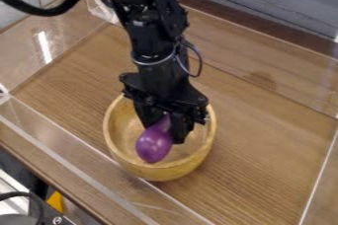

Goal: Remove the purple eggplant from inside the brown bowl and put it on the table

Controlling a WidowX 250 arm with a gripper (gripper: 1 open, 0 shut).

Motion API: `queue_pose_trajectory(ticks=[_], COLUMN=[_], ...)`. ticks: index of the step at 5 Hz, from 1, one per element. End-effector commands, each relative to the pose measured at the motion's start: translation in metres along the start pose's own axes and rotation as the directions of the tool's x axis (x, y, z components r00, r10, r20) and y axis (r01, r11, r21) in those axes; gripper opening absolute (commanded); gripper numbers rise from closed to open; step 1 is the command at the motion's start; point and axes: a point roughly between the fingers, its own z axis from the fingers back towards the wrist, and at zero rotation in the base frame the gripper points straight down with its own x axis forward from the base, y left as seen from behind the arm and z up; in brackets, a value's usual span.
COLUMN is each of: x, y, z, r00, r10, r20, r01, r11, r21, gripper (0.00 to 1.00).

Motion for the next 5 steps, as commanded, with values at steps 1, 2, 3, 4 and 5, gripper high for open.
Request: queue_pose_trajectory(ticks=[1,2,3,4,5], x=[0.0074,0.0056,0.0050,0.0044,0.0039], y=[-0.0068,-0.0089,-0.0105,-0.0120,-0.0137], z=[0.0116,0.0097,0.0082,0.0069,0.0058], r00=[0.999,0.999,0.999,0.999,0.999], r10=[-0.012,-0.015,-0.016,-0.016,-0.016], r20=[0.050,0.044,0.041,0.040,0.039], r01=[0.012,0.015,0.016,0.016,0.016], r11=[1.000,1.000,1.000,1.000,1.000], r21=[-0.002,0.001,0.004,0.008,0.011], gripper=[0.00,0.00,0.00,0.00,0.00])
